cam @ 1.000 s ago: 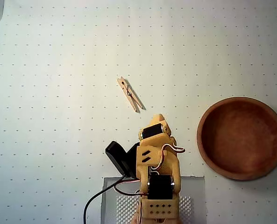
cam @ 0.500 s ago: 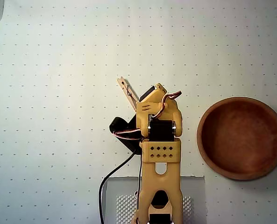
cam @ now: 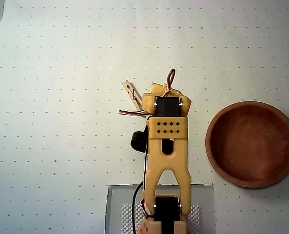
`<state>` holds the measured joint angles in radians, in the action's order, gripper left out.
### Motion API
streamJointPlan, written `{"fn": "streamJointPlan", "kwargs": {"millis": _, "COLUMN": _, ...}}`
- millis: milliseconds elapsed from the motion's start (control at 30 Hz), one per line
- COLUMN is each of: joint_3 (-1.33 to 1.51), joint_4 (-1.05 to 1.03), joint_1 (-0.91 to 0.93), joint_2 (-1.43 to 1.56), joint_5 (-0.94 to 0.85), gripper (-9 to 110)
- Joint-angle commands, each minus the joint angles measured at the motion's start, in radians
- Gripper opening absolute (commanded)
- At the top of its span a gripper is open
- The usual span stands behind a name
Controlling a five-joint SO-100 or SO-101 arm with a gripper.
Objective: Grasp a clothespin and put it in the bowl.
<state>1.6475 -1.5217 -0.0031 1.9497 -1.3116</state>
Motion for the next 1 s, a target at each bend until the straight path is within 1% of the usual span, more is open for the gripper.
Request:
{"fn": "streamJointPlan", "kwargs": {"millis": 0, "joint_3": -0.060, "joint_4": 0.003, "joint_1": 0.003, "joint_2": -0.032, "joint_5": -0.083, "gripper": -3}}
{"fn": "streamJointPlan", "kwargs": {"millis": 133, "joint_3": -0.061, "joint_4": 0.011, "joint_1": -0.008, "joint_2": -0.112, "joint_5": -0.127, "gripper": -3}}
{"fn": "streamJointPlan", "kwargs": {"millis": 333, "joint_3": -0.060, "joint_4": 0.009, "joint_1": -0.032, "joint_2": -0.232, "joint_5": -0.141, "gripper": -3}}
{"fn": "streamJointPlan", "kwargs": {"millis": 600, "joint_3": -0.097, "joint_4": 0.011, "joint_1": -0.166, "joint_2": -0.241, "joint_5": -0.149, "gripper": -3}}
{"fn": "streamJointPlan", "kwargs": {"millis": 867, "joint_3": -0.114, "joint_4": 0.011, "joint_1": -0.218, "joint_2": -0.242, "joint_5": -0.310, "gripper": -3}}
{"fn": "streamJointPlan", "kwargs": {"millis": 967, "joint_3": -0.118, "joint_4": 0.011, "joint_1": -0.221, "joint_2": -0.295, "joint_5": -0.325, "gripper": -3}}
